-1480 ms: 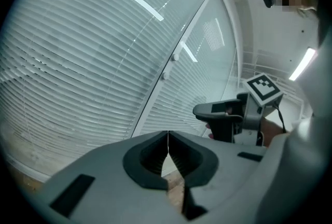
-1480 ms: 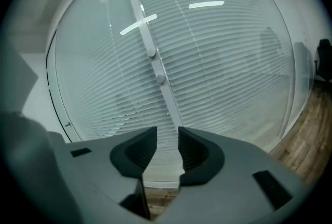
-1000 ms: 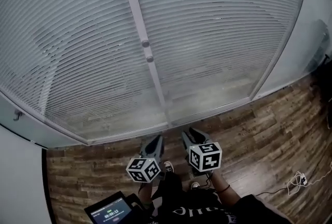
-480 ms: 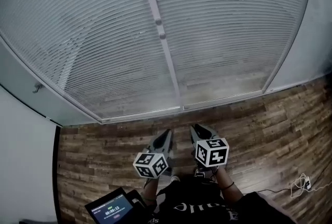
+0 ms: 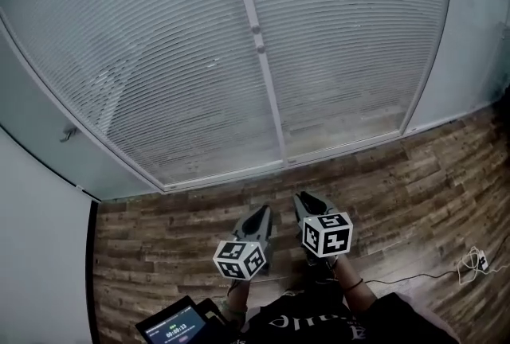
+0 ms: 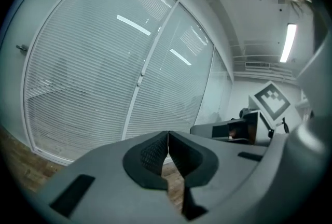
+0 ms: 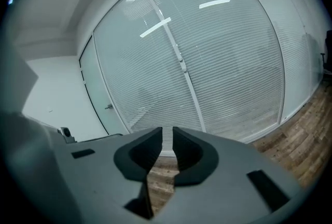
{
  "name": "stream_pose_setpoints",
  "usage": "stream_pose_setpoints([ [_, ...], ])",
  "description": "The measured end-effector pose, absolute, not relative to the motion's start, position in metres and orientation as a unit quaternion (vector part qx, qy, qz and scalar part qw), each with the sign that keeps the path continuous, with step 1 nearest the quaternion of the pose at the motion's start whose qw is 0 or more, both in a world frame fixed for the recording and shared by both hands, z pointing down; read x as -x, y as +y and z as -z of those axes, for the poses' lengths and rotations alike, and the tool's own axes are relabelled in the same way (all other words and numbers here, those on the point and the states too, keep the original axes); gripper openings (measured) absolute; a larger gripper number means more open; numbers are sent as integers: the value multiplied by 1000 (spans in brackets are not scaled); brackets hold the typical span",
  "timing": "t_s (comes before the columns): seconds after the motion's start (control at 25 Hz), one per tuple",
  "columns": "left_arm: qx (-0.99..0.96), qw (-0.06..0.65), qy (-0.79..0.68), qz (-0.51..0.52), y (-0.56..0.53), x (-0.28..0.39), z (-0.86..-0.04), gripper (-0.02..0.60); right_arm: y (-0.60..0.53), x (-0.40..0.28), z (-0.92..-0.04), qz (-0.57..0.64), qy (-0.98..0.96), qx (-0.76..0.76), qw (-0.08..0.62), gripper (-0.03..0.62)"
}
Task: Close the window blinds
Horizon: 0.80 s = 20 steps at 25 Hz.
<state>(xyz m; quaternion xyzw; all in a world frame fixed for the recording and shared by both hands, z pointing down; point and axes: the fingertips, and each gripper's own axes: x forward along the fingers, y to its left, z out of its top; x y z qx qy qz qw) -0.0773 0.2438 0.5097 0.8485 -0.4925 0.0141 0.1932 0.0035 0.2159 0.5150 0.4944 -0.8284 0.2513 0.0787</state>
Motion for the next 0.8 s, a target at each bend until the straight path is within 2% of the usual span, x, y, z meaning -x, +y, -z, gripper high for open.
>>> stream_pose_setpoints([
  [0.36, -848, 223, -480, 17, 347, 110, -523, 5, 331, 18, -525, -264, -818, -504, 81, 75],
  [0.8, -842, 232, -485, 41, 376, 87, -511, 5, 365, 1, -509, -235, -836, -487, 93, 74],
])
